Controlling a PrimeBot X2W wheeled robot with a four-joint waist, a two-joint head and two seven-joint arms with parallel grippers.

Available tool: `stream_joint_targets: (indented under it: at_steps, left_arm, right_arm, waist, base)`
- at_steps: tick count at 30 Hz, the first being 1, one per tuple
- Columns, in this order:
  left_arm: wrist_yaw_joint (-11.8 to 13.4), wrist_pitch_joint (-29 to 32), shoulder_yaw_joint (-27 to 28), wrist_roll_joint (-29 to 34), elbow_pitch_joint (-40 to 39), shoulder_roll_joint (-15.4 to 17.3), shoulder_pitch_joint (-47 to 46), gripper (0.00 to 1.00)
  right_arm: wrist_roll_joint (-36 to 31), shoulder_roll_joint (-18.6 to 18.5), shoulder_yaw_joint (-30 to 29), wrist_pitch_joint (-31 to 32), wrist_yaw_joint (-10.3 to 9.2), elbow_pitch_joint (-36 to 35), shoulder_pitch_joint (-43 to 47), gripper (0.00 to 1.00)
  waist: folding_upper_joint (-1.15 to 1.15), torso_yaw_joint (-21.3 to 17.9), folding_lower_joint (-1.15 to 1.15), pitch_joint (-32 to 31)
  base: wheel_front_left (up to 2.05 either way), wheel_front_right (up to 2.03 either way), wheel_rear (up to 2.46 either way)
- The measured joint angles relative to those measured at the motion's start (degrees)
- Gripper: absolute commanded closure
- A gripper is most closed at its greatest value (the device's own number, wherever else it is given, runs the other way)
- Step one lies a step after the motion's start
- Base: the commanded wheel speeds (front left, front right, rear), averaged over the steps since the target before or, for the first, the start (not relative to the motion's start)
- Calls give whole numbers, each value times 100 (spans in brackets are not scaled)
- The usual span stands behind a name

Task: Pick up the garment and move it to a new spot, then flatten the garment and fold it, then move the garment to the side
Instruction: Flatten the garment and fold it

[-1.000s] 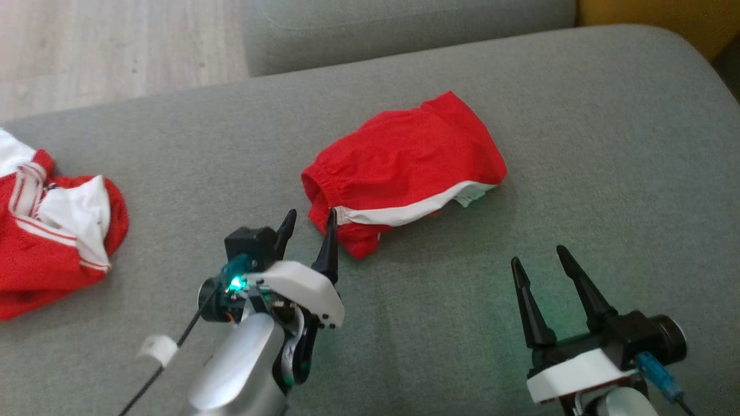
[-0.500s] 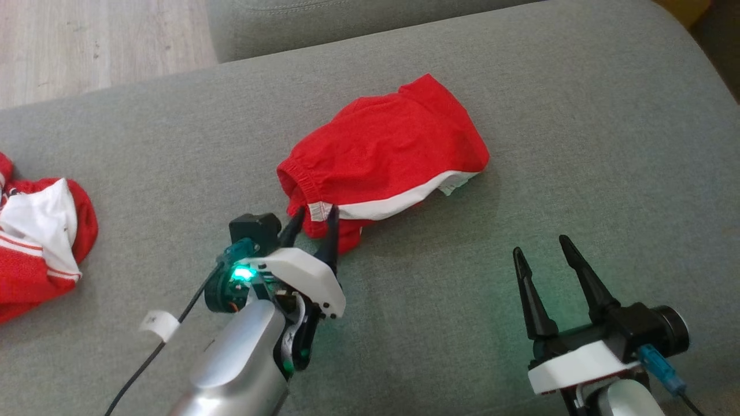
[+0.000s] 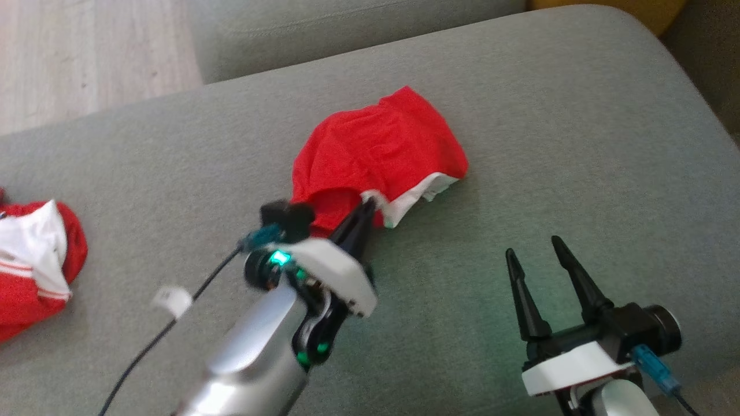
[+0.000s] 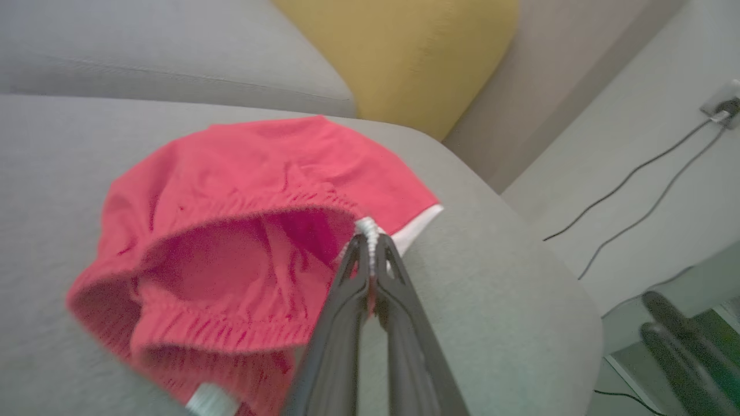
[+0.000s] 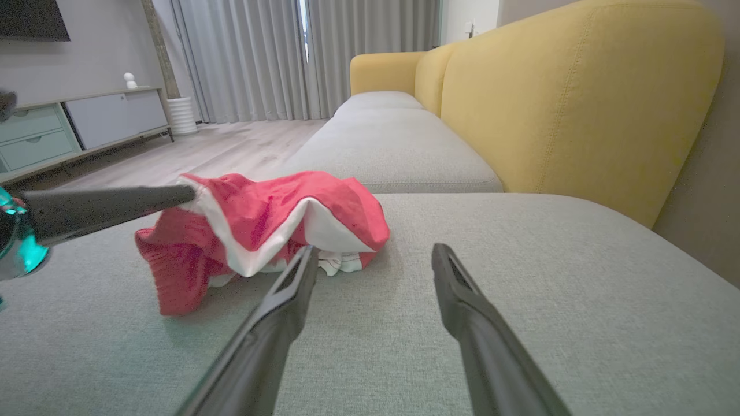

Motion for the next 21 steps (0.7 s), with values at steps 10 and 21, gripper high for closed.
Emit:
stream_joint_targets:
  at_steps: [10, 21]
  left_arm:
    - [-252, 483, -299, -446, -610, -35, -2059, 100]
    - [-119, 467, 1, -710, -471, 243, -2579, 100]
  right_arm:
    - [223, -3, 263, 0, 0, 29, -46, 0]
    - [223, -4, 66, 0, 0, -56, 108, 0]
  waist:
    - [0, -581, 0, -303]
    - [0, -479, 0, -531]
  base:
    - [0, 0, 0]
    - [0, 0, 0]
